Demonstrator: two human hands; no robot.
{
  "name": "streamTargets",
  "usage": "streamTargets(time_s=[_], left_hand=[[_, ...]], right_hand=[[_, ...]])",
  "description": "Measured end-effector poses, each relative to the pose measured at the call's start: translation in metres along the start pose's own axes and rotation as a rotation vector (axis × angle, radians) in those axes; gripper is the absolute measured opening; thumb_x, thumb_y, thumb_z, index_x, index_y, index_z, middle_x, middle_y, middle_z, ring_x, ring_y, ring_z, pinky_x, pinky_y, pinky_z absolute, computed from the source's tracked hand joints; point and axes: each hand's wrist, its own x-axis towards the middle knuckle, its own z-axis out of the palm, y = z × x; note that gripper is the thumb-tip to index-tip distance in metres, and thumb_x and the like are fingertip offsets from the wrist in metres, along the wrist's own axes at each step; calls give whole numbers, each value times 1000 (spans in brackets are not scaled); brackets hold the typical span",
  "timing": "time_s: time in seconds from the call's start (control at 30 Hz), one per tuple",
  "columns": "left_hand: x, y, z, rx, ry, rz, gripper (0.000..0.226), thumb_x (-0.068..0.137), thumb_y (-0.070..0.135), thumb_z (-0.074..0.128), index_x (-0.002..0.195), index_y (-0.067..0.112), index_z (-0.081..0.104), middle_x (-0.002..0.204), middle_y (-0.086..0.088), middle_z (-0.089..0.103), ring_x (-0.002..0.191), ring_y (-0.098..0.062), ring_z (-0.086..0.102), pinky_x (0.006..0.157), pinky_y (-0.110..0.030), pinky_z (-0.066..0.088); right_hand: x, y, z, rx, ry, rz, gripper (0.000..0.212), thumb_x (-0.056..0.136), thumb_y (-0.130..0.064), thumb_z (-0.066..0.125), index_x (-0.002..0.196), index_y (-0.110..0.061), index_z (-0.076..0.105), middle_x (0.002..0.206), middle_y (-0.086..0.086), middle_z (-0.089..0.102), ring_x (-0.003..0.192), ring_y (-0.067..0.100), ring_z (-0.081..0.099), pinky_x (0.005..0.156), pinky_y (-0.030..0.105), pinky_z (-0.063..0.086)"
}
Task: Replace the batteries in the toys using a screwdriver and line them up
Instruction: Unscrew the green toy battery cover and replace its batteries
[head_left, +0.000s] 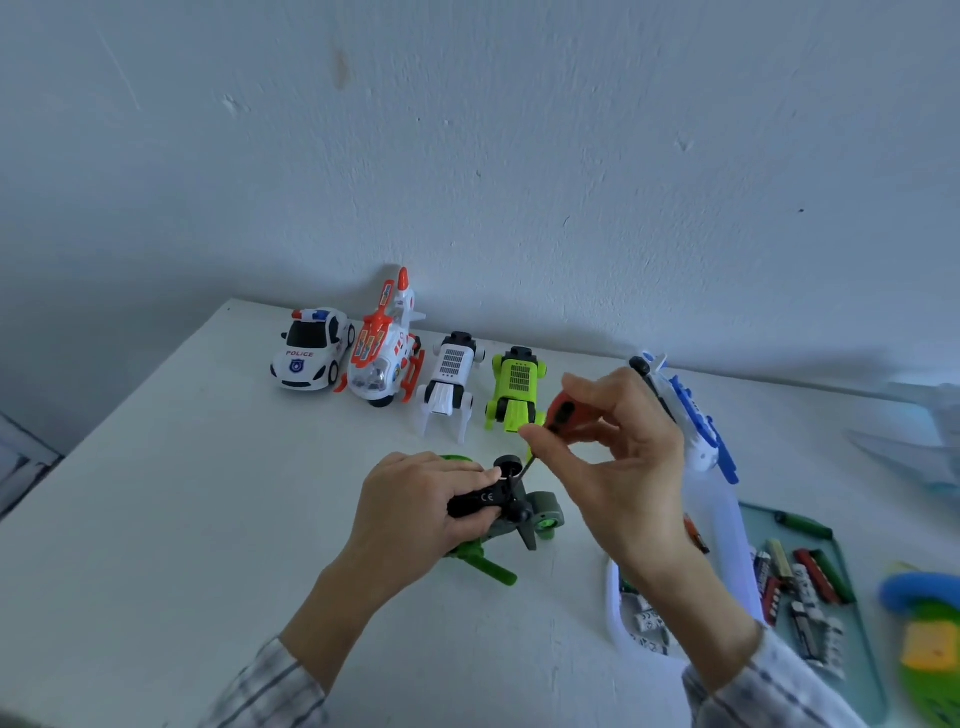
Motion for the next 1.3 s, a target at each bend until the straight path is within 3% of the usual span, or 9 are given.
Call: streamTargets(time_s=[0.13,0.33,0.53,0.73,0.87,0.93,1.0,1.17,1.3], left_hand=[[-1,0,1,12,-10,6,37,73,53,56,98,34,76,88,21,73,68,1,61,57,-19,40],[-1,0,0,21,-7,16,37,72,53,57,97,34,76,88,20,73,67,0,61,57,-17,34],[0,-1,1,51,-16,14,36,73,54,56,95,35,77,85,19,73,65,-1,62,56,-17,39],[0,-1,2,47,-27,-2,33,73,53,56,96,37,76,84,23,72,63,0,57,56,-16,32],[-1,-1,2,41,3,11,38,72,55,56,98,36,75,87,21,73,67,1,61,54,-21,42],[-3,-2,2,41,14,21,38,72,56,56,98,36,76,88,20,73,68,0,63,54,-23,45],[-3,-1,3,44,18,22,37,72,55,57,97,36,76,88,21,73,68,0,62,55,-21,42],[-5,0,3,42,20,21,36,73,55,57,98,36,75,88,21,73,70,0,62,57,-20,38],[-1,-2,2,47,-8,1,36,74,56,55,97,38,75,88,23,72,68,1,60,60,-10,27]], right_hand=[[1,-5,-2,78,-118,155,44,76,5,72,104,-27,62,101,-6,68,95,11,68,87,28,55],[6,-6,6,-32,-93,-16,47,67,-2,82,106,-22,64,84,-3,65,75,6,65,72,16,54],[14,-14,6,-25,-266,29,43,73,12,69,109,-13,69,108,2,68,100,6,65,84,18,53],[5,-6,17,-126,-53,-125,32,66,5,77,94,-10,70,77,8,58,69,6,57,54,20,49],[15,-9,10,-81,-92,32,34,70,-1,74,99,-19,69,98,3,61,84,1,57,73,10,44],[19,-9,4,12,-205,121,42,73,6,72,102,-24,68,116,0,63,104,4,61,91,17,47],[18,-11,4,121,-234,195,46,74,10,71,100,-28,67,104,0,69,96,12,68,89,29,54],[15,-3,2,18,-76,26,39,67,0,81,91,-27,66,77,5,63,66,14,62,62,21,52],[9,-2,1,-59,-137,-125,28,72,2,75,97,-8,69,93,4,65,87,11,64,75,23,53]])
